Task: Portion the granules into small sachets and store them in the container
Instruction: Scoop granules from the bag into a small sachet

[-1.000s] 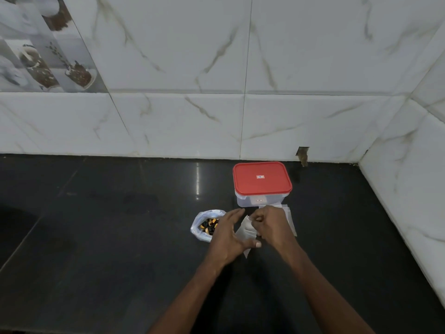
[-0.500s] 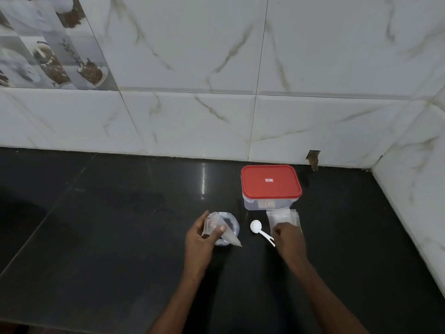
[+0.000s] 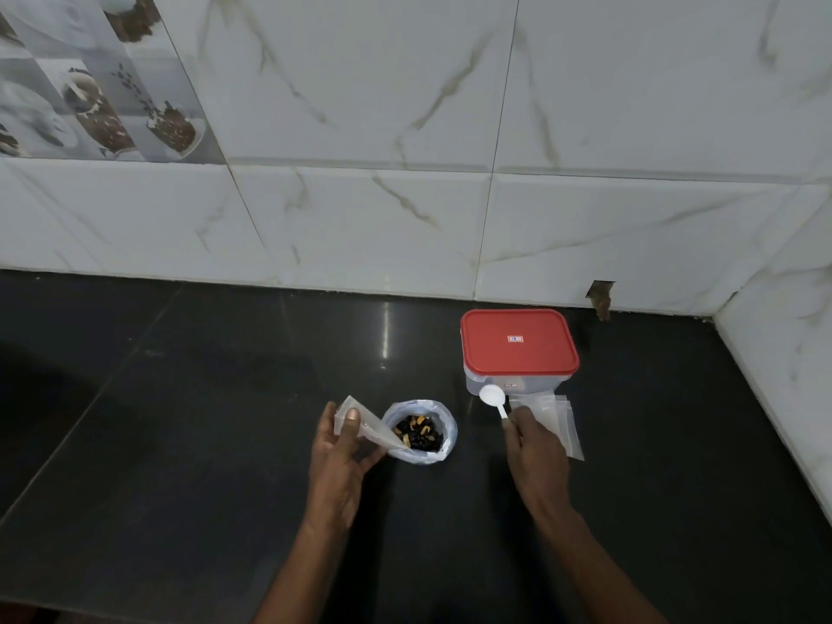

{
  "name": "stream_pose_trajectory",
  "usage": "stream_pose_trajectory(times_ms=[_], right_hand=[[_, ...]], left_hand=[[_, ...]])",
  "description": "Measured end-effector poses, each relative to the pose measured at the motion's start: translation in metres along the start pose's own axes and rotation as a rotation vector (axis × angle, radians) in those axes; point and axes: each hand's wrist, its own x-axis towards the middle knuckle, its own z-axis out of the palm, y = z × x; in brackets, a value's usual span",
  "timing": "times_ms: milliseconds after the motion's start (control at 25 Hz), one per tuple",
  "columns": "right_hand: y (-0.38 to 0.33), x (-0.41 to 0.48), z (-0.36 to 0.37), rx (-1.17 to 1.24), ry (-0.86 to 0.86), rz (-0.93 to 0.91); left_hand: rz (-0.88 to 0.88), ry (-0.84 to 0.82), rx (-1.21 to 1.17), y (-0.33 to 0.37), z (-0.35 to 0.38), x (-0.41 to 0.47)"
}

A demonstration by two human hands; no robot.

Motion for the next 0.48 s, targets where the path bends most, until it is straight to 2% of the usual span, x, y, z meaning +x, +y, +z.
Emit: stream_pose_trajectory(times_ms=[80, 160, 280, 480], right_hand=[[-0.020, -0.006, -0.006, 0.176, -0.009, -0.097], [-0.042, -0.015, -0.002, 0.183, -0.026, -0.234], [-0.056, -0.027, 0.021, -0.016, -0.014, -0.395], [-0.056, -0.027, 0.043, -0.304, -0.018, -0.451]], left_hand=[[-0.029, 0.000, -0.003, -0.002, -0.006, 0.002], [-0.037, -0.008, 0.032, -0.006, -0.009, 0.002], [-0.010, 0.030, 0.072, -0.011, -0.009, -0.003], [0.060, 0.127, 0.169, -0.012, -0.012, -0.005]])
